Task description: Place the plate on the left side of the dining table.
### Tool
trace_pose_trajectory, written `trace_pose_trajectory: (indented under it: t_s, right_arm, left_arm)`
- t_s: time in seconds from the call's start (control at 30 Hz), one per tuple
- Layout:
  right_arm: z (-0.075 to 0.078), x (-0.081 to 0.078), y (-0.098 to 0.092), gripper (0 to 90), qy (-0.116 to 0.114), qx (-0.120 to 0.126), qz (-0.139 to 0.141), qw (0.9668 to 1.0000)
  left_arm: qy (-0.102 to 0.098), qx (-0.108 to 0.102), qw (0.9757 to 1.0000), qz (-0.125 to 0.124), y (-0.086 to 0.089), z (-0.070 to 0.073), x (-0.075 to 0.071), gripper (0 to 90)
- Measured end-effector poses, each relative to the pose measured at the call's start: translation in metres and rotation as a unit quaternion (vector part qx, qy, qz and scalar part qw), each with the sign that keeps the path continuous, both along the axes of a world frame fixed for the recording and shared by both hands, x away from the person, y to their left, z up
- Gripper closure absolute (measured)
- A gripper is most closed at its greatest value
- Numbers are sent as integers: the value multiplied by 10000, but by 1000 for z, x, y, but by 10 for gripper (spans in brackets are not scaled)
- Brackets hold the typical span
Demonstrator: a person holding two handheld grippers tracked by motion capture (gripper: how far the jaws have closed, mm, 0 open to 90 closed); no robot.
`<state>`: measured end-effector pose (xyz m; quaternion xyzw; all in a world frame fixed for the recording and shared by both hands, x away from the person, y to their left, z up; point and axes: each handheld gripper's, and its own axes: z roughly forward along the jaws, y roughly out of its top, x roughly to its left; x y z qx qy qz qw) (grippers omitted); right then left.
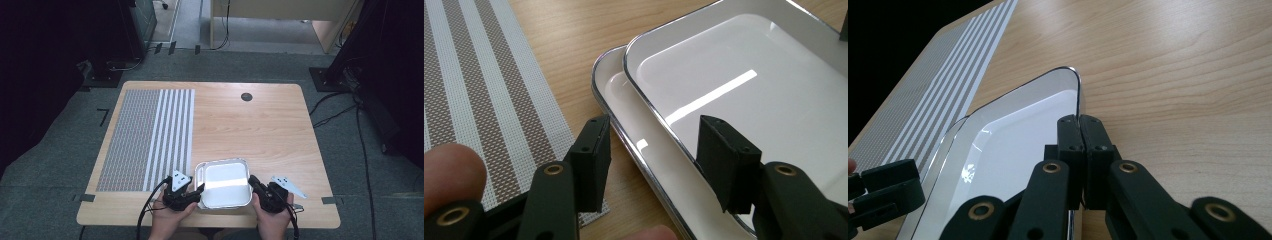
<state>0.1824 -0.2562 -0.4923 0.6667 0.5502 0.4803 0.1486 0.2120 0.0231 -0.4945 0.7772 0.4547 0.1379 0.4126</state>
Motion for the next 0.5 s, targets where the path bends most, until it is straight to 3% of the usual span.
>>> trace_pose_trajectory:
  t_s: [0.2, 0.4, 0.47, 0.5]
  right_arm:
    - [2, -1, -5, 900, -83, -26, -101, 9999]
    - [0, 2, -3, 815, -136, -45, 176, 9997]
    - [-3, 4, 2, 786, -22, -179, 328, 9993]
    - [-5, 5, 4, 779, 36, -217, 375, 9991]
  left_arm:
    - [29, -163, 9997, -162, -5, 4, -4, 531]
    - [233, -164, 9990, -333, -9, 0, -3, 566]
    - [296, -166, 9987, -370, -11, -1, -3, 573]
    - [449, -244, 9979, -391, -12, -3, -3, 573]
